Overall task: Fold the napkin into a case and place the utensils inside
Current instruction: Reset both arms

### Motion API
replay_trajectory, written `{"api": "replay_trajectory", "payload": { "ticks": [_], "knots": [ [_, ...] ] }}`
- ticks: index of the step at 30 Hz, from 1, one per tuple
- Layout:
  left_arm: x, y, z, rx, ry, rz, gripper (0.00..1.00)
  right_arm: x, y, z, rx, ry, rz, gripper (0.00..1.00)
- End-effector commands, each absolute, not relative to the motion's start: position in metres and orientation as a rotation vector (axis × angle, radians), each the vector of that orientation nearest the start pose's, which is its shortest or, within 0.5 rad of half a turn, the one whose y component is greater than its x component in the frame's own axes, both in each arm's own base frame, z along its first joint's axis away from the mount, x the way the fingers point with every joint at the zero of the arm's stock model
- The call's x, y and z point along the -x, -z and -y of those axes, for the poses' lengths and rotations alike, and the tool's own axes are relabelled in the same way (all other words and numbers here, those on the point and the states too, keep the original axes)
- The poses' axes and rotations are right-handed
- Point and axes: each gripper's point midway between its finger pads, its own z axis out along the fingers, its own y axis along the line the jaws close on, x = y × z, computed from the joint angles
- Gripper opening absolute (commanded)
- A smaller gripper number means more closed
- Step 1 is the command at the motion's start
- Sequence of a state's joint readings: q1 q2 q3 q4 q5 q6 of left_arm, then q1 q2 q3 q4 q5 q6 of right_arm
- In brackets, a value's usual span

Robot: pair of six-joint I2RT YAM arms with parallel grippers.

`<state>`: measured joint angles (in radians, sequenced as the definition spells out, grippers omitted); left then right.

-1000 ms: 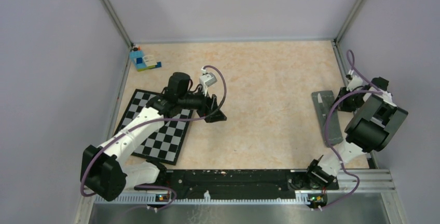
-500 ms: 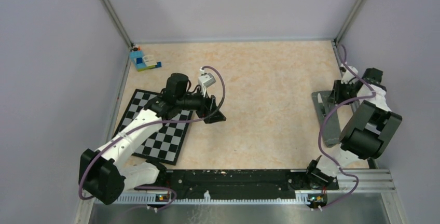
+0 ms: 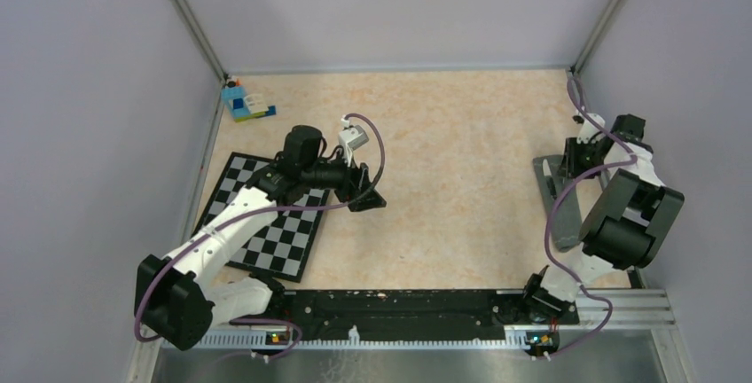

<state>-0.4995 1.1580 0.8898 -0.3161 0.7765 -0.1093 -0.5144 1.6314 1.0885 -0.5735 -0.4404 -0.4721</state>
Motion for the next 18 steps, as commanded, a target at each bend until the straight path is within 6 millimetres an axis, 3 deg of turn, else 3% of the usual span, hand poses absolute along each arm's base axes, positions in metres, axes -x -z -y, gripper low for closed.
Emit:
{"api": "replay_trajectory", "payload": {
  "ticks": [1,18],
  "knots": [
    [-0.211,-0.212,0.259,-0.902,1.171,-1.965,0.82,-0.349,-0.074,0.132,0.105,-0.202,-2.513,0.26],
    [-0.216,-0.204,0.256,-0.880,1.179,-1.994,0.82,-0.364,-0.052,0.144,0.106,-0.235,-2.575,0.06]
  ]
}}
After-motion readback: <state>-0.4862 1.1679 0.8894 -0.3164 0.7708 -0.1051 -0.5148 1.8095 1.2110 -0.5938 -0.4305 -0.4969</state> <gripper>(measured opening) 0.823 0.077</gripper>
